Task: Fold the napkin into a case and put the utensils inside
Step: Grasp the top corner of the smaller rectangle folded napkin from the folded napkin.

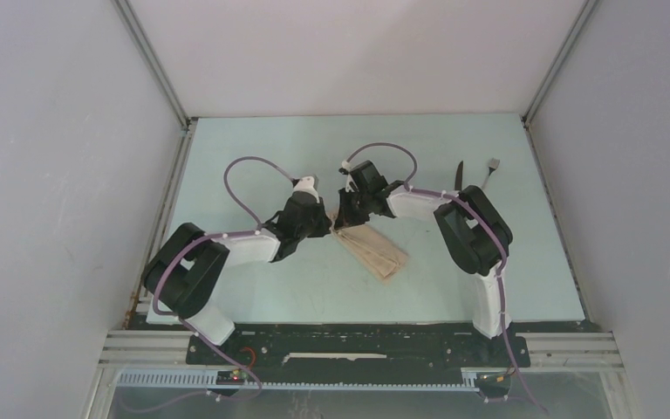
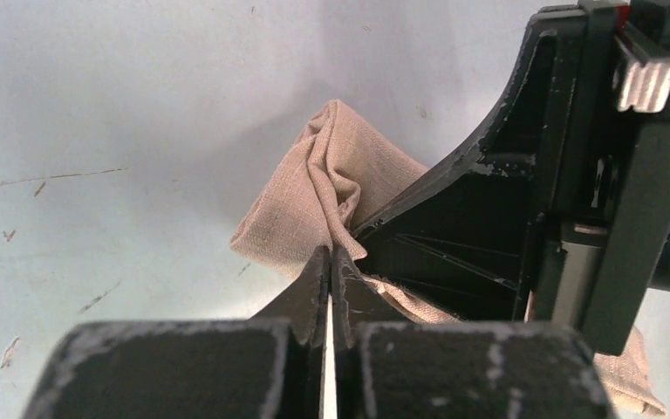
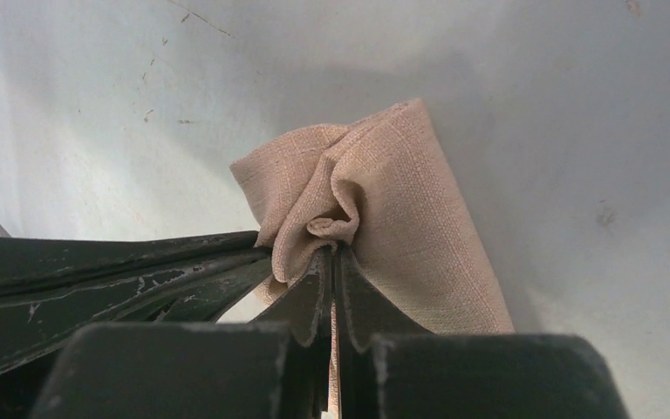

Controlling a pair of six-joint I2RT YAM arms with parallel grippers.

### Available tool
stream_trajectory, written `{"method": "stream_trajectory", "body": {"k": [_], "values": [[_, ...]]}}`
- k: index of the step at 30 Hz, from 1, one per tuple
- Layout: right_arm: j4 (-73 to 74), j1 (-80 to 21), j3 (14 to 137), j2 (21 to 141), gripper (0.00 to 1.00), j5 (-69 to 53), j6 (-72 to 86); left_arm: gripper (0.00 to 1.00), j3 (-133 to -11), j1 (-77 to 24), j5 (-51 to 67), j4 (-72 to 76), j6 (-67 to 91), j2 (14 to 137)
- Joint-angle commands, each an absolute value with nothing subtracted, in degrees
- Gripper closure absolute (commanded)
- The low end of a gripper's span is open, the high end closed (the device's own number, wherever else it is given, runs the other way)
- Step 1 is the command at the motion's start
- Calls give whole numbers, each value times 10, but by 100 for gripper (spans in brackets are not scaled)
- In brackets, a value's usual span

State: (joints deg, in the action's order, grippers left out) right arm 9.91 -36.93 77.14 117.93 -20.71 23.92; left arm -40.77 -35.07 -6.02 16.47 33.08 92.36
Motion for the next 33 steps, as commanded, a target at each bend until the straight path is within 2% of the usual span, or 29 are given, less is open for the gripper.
{"method": "stream_trajectory", "body": {"k": [1, 6, 11, 18, 23, 27, 33], "values": [[103, -395, 760, 1184, 100, -158, 270, 100, -390, -348, -84, 232, 341, 882], [102, -394, 780, 1207, 100, -175, 269, 100, -352, -346, -60, 303, 354, 865], [9, -362, 752, 1211, 100, -319, 302, 100, -339, -332, -28, 323, 399, 894], [-55, -334, 703, 1180, 79, -408, 304, 100, -301, -314, -35, 324, 406, 894], [-99, -319, 676, 1170, 75, -443, 332, 100, -286, -313, -35, 325, 401, 887], [-141, -309, 664, 1162, 68, -452, 352, 100, -281, -313, -33, 328, 402, 886], [-174, -309, 673, 1173, 65, -445, 370, 100, -278, -313, -28, 332, 401, 882]]}}
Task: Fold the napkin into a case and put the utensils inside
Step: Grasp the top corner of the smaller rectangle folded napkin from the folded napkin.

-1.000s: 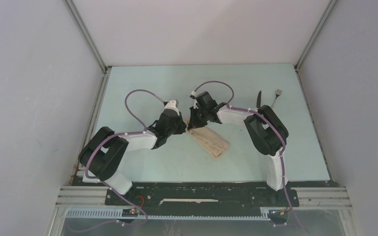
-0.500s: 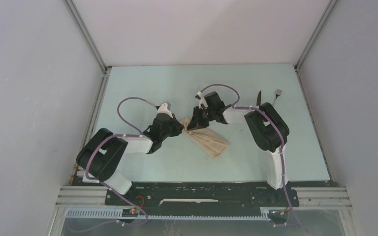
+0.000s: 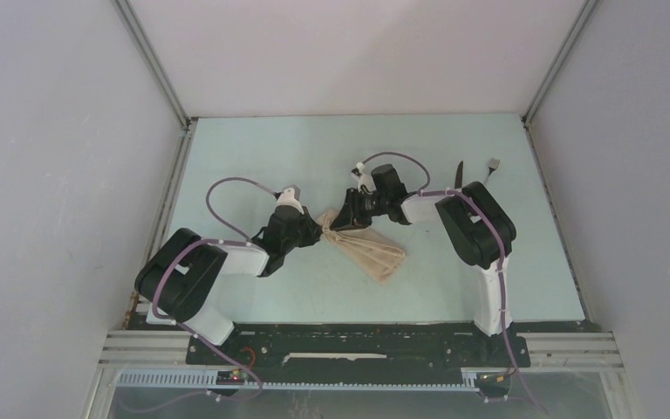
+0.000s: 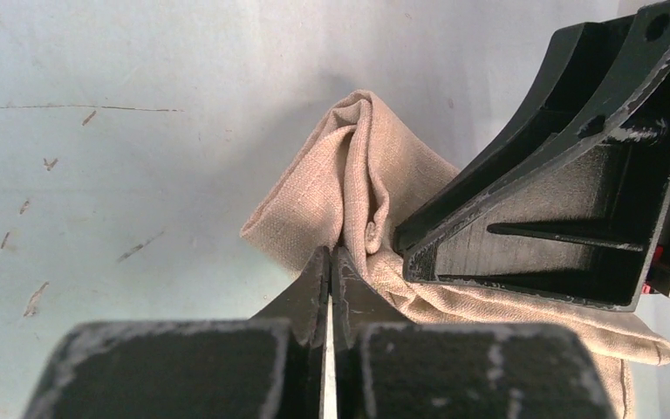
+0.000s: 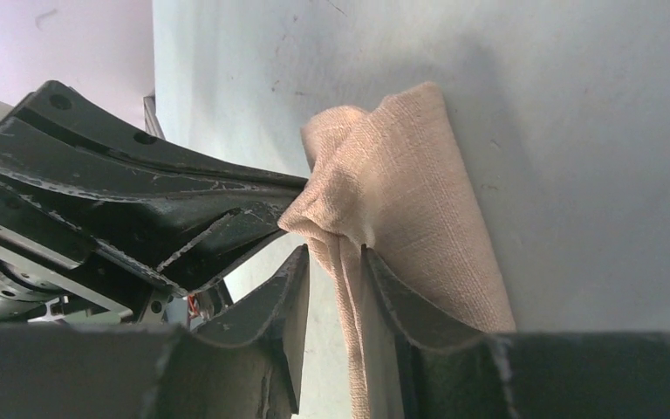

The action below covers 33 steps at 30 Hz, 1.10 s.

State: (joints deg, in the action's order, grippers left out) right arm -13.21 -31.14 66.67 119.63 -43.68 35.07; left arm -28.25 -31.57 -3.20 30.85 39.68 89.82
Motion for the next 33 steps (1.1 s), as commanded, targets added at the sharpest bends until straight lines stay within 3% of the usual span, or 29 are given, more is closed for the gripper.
{"method": "stream_trajectory", "body": {"k": [1, 5, 19, 25, 33], "values": [[-176, -309, 677, 1179, 64, -443, 372, 100, -278, -313, -26, 334, 401, 882], [-175, -315, 693, 1201, 66, -438, 381, 100, -277, -313, -20, 338, 402, 882], [-144, -364, 699, 1247, 85, -372, 398, 100, -302, -313, -4, 342, 402, 855], [-122, -377, 707, 1240, 84, -296, 398, 100, -283, -313, 20, 347, 440, 827], [-138, -370, 704, 1245, 84, -322, 433, 99, -278, -293, 9, 283, 517, 832]]}}
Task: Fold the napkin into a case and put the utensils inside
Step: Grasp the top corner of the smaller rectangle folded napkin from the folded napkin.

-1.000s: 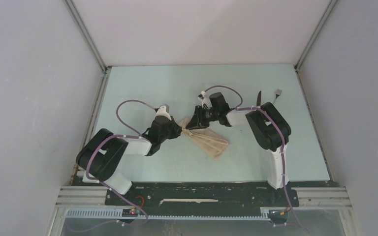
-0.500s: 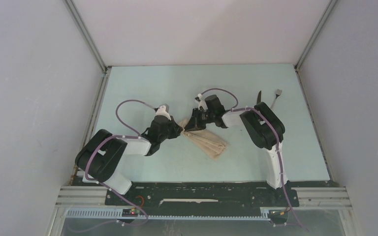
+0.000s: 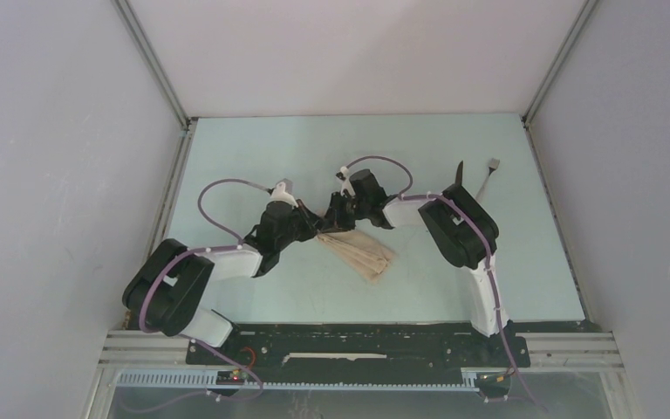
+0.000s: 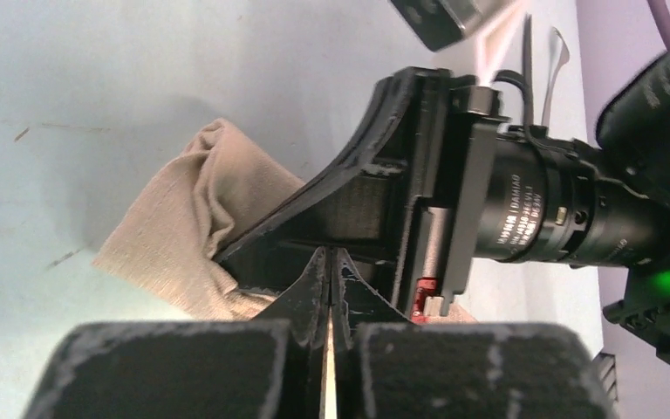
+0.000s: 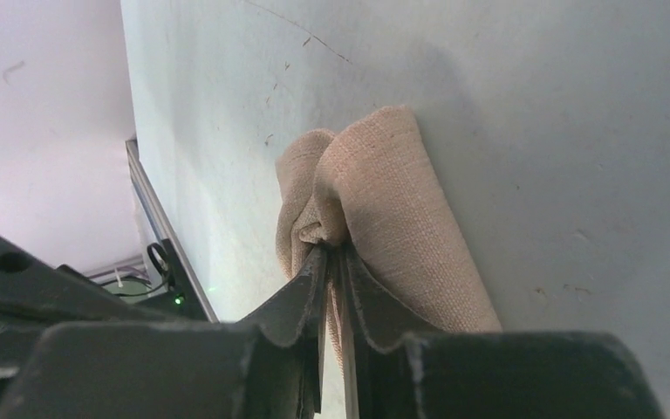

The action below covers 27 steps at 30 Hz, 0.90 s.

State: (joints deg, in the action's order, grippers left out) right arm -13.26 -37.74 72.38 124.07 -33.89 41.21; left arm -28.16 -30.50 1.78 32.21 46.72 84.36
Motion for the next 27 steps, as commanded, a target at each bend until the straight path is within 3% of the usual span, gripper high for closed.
{"method": "stream_trajectory", "body": {"k": [1, 4, 8, 27], "values": [[-153, -363, 687, 1235, 83, -321, 436, 95, -282, -296, -22, 241, 507, 817], [-152, -346, 682, 1232, 83, -346, 429, 88, -330, -319, -104, 95, 442, 783], [-146, -344, 682, 1227, 84, -353, 420, 68, -362, -331, -169, 19, 425, 780], [-140, -358, 695, 1231, 90, -348, 401, 73, -460, -357, -177, -33, 406, 896]]}}
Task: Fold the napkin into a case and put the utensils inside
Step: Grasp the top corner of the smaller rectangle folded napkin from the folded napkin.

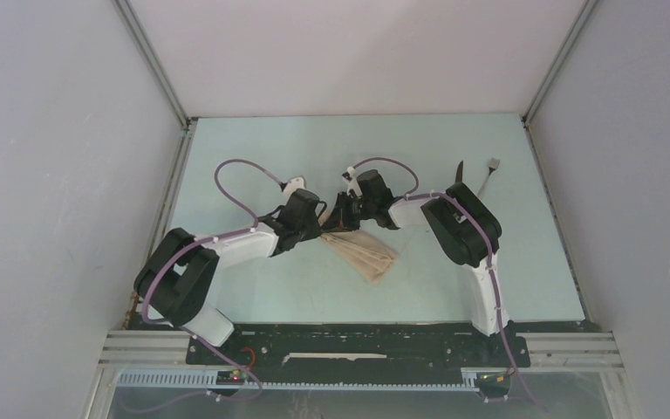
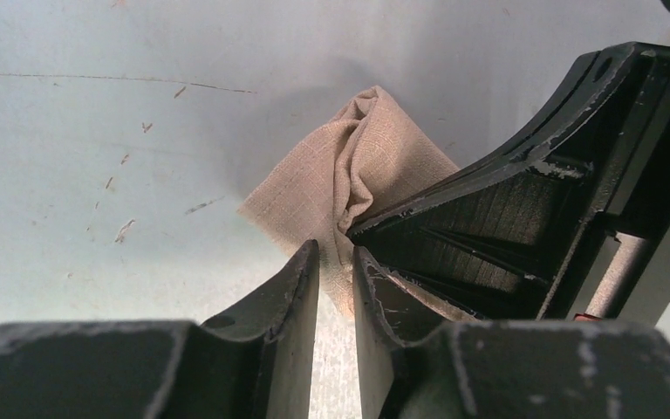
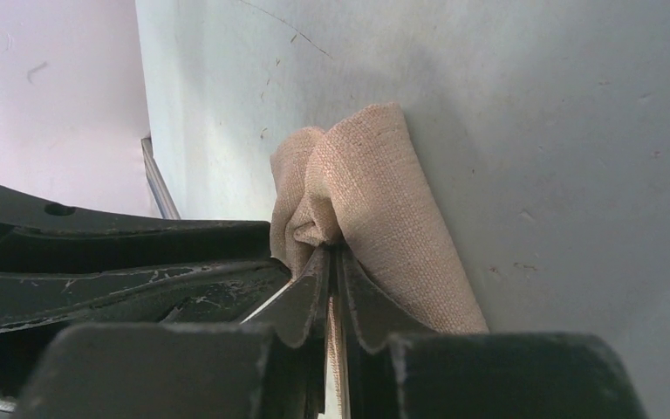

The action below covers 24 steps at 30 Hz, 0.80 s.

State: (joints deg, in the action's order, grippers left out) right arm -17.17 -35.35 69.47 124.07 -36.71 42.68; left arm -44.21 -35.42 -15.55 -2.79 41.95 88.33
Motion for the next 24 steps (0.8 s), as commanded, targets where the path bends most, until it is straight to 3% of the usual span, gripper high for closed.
{"method": "stream_trajectory", "body": {"k": [1, 4, 9, 24], "values": [[-140, -357, 696, 1231, 90, -349, 402, 73, -462, -357, -177, -38, 406, 899], [-138, -356, 696, 1232, 91, -347, 400, 78, -454, -357, -181, -37, 414, 894], [-142, -358, 696, 1236, 92, -350, 402, 72, -447, -358, -193, -31, 415, 879], [-117, -364, 708, 1228, 93, -340, 372, 84, -475, -354, -199, -33, 403, 901]]}}
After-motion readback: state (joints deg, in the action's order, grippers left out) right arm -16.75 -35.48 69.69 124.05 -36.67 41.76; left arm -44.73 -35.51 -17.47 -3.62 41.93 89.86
